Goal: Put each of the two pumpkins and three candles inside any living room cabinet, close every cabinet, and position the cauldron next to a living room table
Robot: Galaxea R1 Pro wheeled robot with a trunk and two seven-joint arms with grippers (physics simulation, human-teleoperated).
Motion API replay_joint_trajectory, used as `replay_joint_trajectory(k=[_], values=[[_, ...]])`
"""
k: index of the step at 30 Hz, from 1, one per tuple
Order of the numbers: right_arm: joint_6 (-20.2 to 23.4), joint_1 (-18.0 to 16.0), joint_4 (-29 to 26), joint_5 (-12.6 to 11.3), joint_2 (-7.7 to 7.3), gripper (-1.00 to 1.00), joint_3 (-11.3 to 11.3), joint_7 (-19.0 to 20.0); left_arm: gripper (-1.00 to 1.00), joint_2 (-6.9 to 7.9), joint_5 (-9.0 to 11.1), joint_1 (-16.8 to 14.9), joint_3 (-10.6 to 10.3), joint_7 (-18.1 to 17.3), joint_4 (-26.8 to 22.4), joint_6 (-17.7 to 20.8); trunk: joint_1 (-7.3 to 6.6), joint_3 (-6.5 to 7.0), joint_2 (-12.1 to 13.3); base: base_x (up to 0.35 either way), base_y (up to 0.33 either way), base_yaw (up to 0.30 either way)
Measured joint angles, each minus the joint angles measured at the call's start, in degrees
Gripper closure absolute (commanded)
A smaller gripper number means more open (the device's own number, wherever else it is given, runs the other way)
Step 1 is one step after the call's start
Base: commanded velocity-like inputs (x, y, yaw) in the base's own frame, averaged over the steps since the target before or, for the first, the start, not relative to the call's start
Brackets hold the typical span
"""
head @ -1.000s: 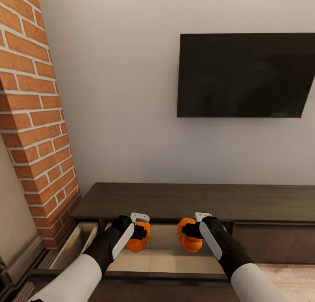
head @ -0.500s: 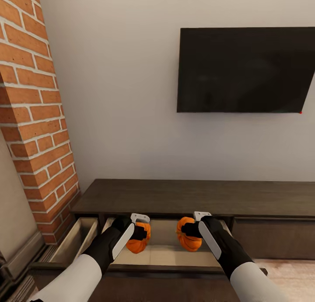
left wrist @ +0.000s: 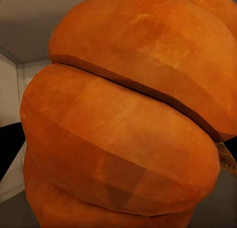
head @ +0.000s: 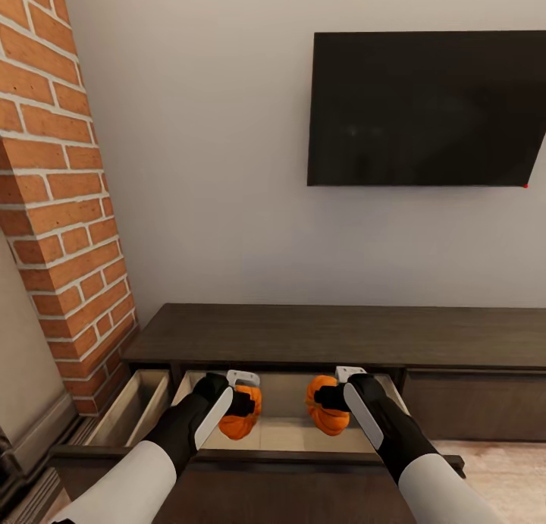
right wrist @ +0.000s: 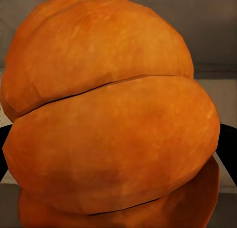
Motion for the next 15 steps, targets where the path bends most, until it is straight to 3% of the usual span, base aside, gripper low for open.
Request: replay_joint_trajectory(k=[7, 15], values=[[-0.04, 0.03, 0.02, -0.16, -0.04, 1.00, -0.03, 0.20, 1.00, 0.07, 0.01, 0.00, -0.01, 0.24, -1.17, 0.04, 0.00, 0.00, 0.00, 0.004, 0.001, 0.000], [0.81, -1.56, 3.86, 0.04, 0.03, 1.00, -0.02, -0.22, 1.00, 0.03, -0.02, 0.01, -0.01, 0.32, -1.31, 2.42, 0.00, 0.00, 0.00, 0.124, 0.038, 0.000]])
